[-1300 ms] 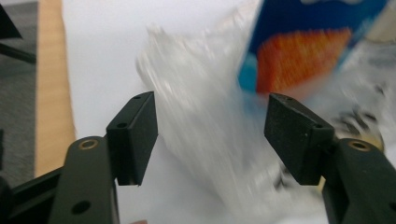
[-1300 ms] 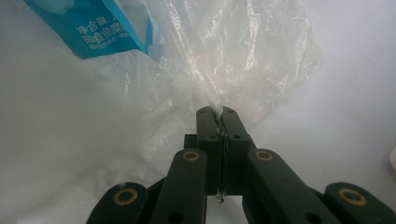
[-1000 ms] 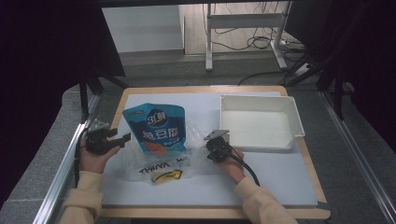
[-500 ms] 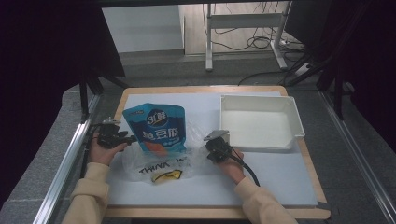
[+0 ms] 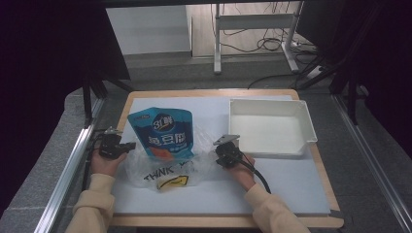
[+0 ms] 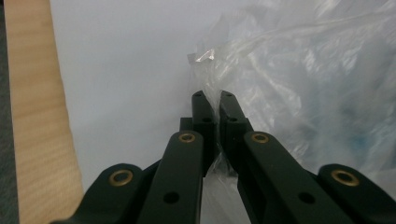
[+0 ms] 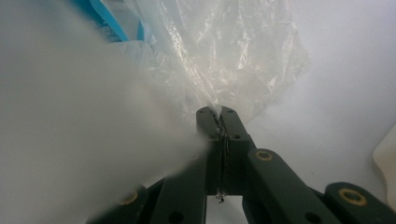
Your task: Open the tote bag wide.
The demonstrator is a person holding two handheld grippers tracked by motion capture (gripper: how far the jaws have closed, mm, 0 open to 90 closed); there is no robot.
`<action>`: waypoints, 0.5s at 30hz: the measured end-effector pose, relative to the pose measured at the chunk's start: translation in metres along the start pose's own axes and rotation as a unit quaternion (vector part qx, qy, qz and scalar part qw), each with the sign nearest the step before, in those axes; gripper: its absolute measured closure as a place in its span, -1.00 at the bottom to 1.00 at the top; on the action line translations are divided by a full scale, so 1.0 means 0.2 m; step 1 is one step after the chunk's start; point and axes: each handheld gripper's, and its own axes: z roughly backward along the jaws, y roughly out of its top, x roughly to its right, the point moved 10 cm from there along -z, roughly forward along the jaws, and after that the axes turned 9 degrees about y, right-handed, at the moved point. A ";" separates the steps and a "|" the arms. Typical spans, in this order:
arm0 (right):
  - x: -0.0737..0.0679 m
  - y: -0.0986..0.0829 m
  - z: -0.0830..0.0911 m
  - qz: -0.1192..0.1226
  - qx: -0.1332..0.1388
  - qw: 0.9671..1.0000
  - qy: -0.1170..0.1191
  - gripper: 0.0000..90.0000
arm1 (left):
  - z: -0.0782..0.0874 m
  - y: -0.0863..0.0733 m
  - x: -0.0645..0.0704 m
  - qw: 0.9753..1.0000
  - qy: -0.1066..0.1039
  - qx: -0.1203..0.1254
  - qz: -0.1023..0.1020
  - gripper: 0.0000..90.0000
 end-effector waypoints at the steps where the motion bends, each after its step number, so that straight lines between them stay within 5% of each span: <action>1: 0.00 0.00 0.00 0.000 0.000 1.000 0.000 0.95 | 0.00 0.00 0.00 1.000 0.000 0.000 0.000 0.97; 6: 0.01 -0.01 -0.01 -0.007 -0.003 1.000 -0.002 0.95 | -0.04 -0.07 -0.02 1.000 -0.004 -0.023 0.007 0.97; 11: 0.02 -0.01 -0.01 -0.008 -0.002 1.000 0.000 0.92 | -0.04 -0.07 -0.01 1.000 -0.010 -0.017 0.010 0.97; 15: 0.01 0.02 0.03 -0.010 0.017 1.000 0.006 0.63 | -0.03 -0.06 0.00 1.000 -0.009 -0.013 0.008 0.97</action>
